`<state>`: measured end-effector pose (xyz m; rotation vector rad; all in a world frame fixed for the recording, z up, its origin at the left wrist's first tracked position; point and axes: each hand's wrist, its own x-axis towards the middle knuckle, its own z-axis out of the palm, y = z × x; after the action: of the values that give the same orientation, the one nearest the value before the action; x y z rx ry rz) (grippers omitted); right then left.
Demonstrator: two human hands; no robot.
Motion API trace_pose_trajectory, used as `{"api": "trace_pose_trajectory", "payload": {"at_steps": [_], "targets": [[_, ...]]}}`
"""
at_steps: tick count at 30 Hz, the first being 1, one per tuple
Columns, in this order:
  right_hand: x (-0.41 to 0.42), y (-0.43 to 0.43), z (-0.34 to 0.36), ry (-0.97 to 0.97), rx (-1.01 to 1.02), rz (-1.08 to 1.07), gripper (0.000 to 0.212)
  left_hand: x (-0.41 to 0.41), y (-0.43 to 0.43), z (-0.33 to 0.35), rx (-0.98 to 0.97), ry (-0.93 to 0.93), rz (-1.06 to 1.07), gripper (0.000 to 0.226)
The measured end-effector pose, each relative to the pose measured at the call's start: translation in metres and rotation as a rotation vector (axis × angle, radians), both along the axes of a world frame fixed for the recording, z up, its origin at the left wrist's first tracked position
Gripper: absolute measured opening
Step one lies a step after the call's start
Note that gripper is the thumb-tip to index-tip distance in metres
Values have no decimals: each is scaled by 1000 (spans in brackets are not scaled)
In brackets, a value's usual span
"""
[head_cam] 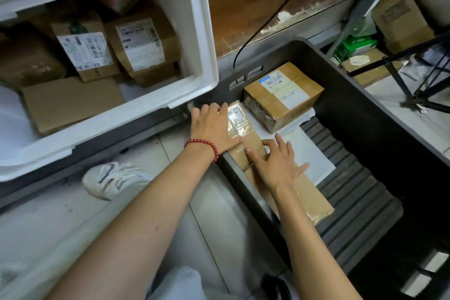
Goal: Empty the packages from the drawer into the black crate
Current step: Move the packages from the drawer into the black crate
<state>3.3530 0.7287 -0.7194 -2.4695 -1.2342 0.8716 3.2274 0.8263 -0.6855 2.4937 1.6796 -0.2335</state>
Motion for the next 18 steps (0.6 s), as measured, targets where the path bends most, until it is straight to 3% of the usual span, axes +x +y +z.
{"api": "trace_pose_trajectory", "payload": {"at_steps": [5, 8, 12, 18], "targets": [[-5, 3, -4, -24, 46, -60, 54, 4, 0, -6, 7, -13, -28, 98], [-11, 11, -5, -35, 40, -69, 54, 8, -2, -4, 36, 20, -65, 80], [-9, 23, -6, -96, -50, -23, 55, 10, -7, 0, 76, 92, -122, 57], [-14, 19, 1, -134, -48, 118, 66, -6, -14, 20, 115, 122, -102, 54]]}}
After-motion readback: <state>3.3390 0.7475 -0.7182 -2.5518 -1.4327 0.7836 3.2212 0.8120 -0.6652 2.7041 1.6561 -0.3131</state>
